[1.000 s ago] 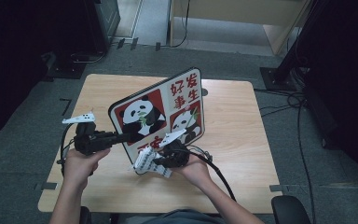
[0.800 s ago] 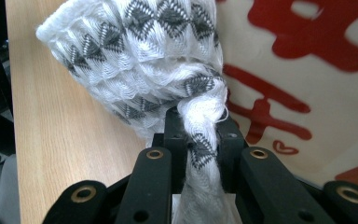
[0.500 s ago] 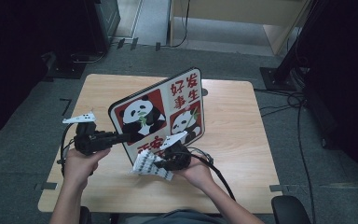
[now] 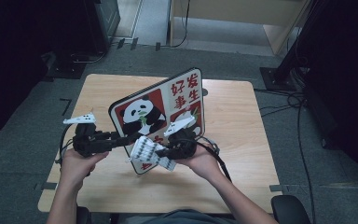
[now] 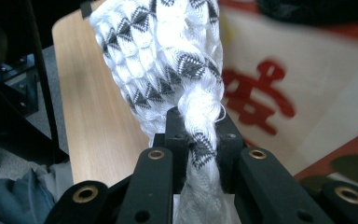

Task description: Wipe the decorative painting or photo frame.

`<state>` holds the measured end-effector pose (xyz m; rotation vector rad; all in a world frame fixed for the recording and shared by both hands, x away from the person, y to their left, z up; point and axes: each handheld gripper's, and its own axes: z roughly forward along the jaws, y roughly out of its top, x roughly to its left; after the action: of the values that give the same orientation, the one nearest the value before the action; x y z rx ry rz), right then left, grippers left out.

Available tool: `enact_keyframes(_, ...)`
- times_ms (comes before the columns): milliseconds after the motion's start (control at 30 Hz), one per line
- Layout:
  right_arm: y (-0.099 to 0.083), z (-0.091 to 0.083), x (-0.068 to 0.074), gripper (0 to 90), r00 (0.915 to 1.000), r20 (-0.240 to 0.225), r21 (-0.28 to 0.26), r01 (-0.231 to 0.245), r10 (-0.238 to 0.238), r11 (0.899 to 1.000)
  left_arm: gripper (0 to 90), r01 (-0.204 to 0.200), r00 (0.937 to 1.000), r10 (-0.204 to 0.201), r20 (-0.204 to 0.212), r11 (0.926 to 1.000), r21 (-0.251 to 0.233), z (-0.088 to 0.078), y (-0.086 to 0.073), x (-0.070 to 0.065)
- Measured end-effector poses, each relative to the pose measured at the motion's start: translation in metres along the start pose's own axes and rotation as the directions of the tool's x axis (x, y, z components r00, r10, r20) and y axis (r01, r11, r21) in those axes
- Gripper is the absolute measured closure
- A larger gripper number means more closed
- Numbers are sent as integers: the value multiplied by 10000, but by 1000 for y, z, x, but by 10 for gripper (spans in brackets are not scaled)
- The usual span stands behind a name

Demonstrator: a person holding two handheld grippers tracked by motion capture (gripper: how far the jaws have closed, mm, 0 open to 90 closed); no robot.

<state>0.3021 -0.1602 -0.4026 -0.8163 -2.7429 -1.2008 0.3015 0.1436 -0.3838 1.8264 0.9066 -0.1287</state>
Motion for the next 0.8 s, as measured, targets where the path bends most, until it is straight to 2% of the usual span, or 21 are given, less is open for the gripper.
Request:
enact_keyframes(233,33,-23,3,812,9992,147,-178,364,-362,9992,474,134,9998,-136,-108,9996,-253,-6,-3,2)
enact_keyframes(400,53,-33,5,811,9974,207,-190,687,-683,9975,445,235,9995,-244,-194,9988,-436,-17,-8,5)
enact_keyframes(500,65,-38,7,812,9940,247,-58,1064,-1062,9943,442,288,9989,-308,-349,9979,-573,-23,-10,8)
enact_keyframes(633,80,-46,11,812,9921,181,-265,1244,-1240,9919,439,441,9984,-462,-323,9970,-632,-27,-10,15)
enact_keyframes(800,97,-54,19,811,9871,239,-444,1592,-1583,9862,444,374,9971,-416,-637,9971,-660,-30,-9,20)
